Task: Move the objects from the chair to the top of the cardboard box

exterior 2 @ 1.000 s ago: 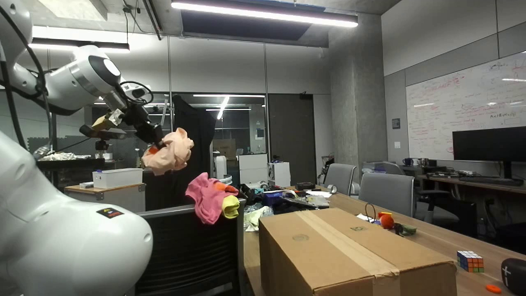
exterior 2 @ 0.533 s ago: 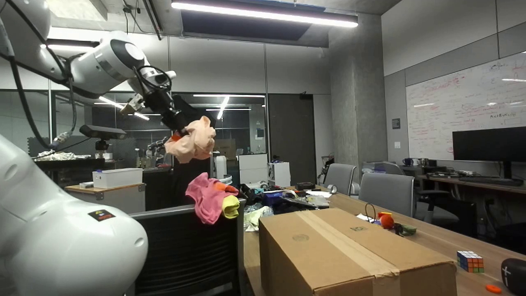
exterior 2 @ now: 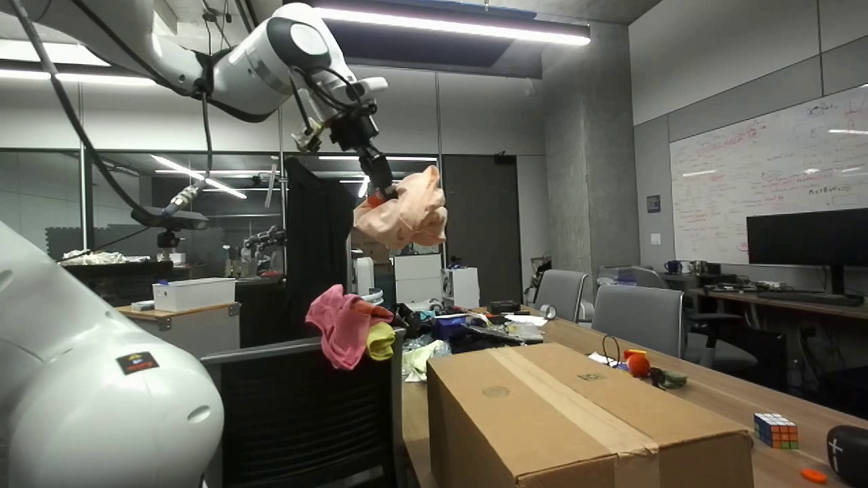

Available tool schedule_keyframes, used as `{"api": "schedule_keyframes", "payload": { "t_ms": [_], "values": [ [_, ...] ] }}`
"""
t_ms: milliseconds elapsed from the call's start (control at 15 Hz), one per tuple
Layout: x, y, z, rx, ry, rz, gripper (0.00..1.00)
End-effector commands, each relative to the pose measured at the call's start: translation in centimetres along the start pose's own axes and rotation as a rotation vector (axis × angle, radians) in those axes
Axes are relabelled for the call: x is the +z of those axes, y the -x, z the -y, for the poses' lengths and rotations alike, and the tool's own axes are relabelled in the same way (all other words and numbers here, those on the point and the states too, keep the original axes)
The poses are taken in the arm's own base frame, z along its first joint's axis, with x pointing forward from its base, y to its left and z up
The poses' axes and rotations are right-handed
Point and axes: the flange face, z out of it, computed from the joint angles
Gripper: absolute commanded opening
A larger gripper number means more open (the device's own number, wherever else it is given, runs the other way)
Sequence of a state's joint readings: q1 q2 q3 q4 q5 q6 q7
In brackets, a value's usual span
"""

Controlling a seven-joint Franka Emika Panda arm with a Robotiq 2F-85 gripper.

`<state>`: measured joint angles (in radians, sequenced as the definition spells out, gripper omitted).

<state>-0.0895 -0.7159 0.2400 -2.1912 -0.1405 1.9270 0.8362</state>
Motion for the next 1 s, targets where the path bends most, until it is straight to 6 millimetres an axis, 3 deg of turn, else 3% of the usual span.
{"api": "schedule_keyframes", "payload": {
  "t_ms": [0, 333, 933],
  "values": [
    [1.6, -5.8, -2.7, 0.16, 0.048, 0.043, 0.06],
    [5.2, -11.6, -5.8, 0.331, 0.118, 0.114, 0.06],
    [9.1, -18.6, -7.6, 0.715, 0.158, 0.054, 0.06]
  ]
}}
